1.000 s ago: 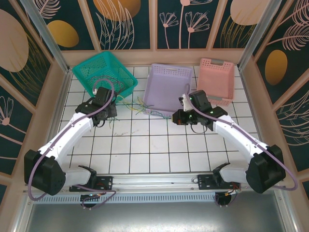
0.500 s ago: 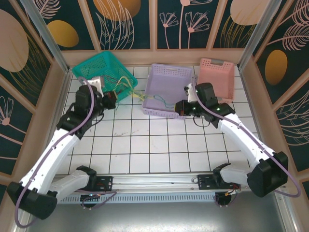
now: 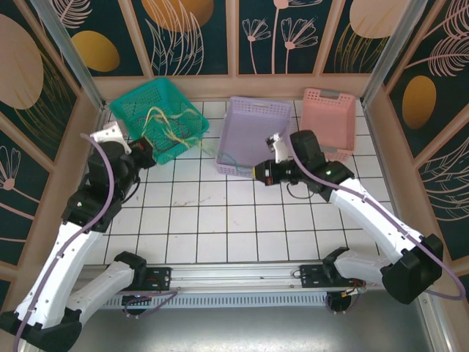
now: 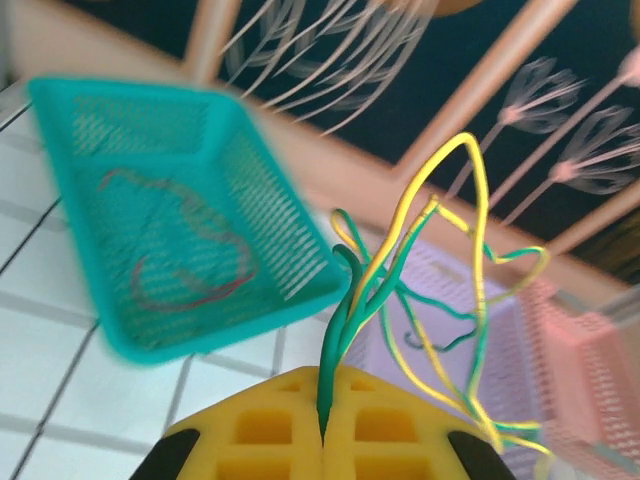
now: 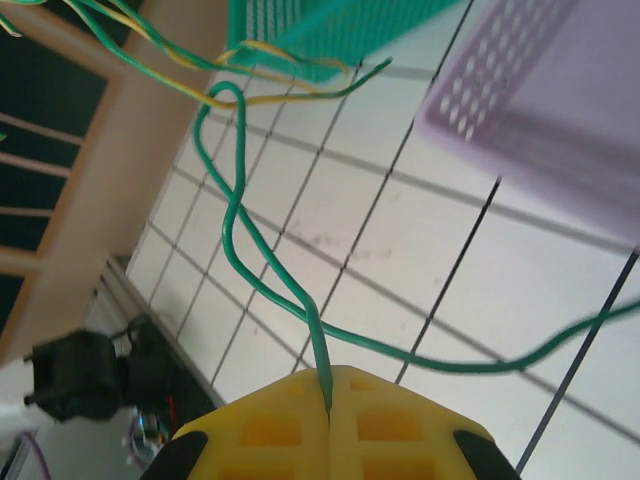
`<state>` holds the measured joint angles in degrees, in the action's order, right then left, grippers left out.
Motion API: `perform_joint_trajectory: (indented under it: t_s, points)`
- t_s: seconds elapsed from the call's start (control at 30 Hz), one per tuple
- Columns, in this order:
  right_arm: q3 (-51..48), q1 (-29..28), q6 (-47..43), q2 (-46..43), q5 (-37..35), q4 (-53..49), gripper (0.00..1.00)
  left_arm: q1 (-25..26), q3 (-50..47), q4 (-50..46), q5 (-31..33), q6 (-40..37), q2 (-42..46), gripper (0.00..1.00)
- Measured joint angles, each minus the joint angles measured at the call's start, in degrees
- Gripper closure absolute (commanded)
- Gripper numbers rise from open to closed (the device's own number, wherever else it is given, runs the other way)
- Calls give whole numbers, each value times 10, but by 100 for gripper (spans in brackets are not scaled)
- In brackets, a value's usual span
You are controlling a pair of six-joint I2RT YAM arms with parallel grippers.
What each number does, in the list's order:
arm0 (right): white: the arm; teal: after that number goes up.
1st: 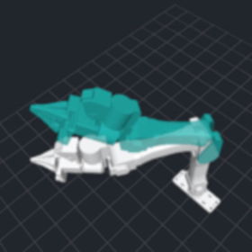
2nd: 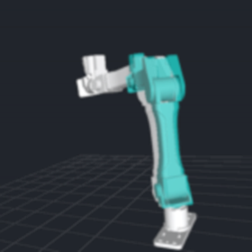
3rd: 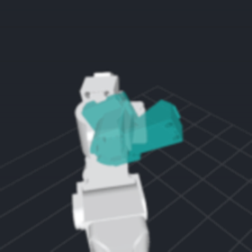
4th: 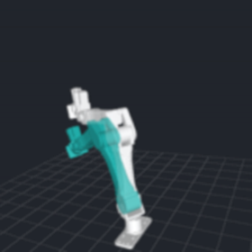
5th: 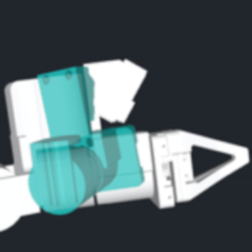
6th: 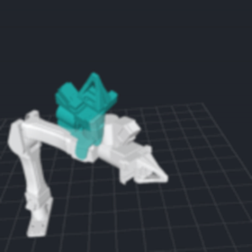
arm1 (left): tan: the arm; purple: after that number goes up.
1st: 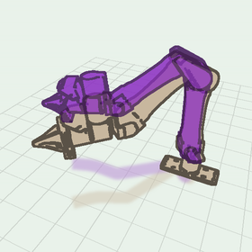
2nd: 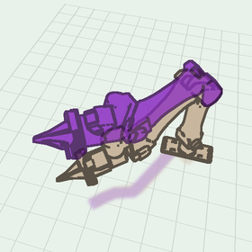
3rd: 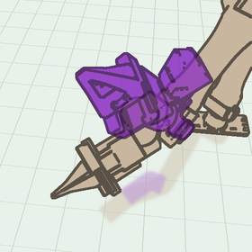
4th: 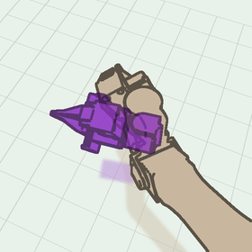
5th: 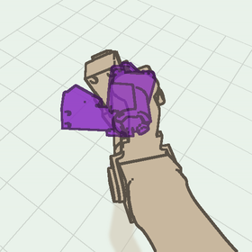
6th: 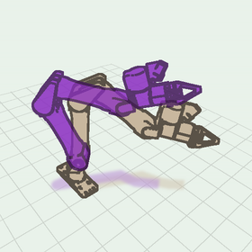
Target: Untangle the cables
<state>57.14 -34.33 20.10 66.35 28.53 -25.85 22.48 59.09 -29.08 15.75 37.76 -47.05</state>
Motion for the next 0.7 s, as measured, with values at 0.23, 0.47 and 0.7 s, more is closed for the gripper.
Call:
perform_joint_trajectory:
  t_s: [0.23,0.47,0.7]
  points:
    - [-102,-19,8,7,6,-7,100,0,-147,-90,45,85,-19,100]
    - [-138,-25,19,10,-27,-7,100,0,-199,-114,65,153,-58,100]
    - [-138,-1,35,-9,-125,-45,100,-2,-208,-113,97,182,-142,100]
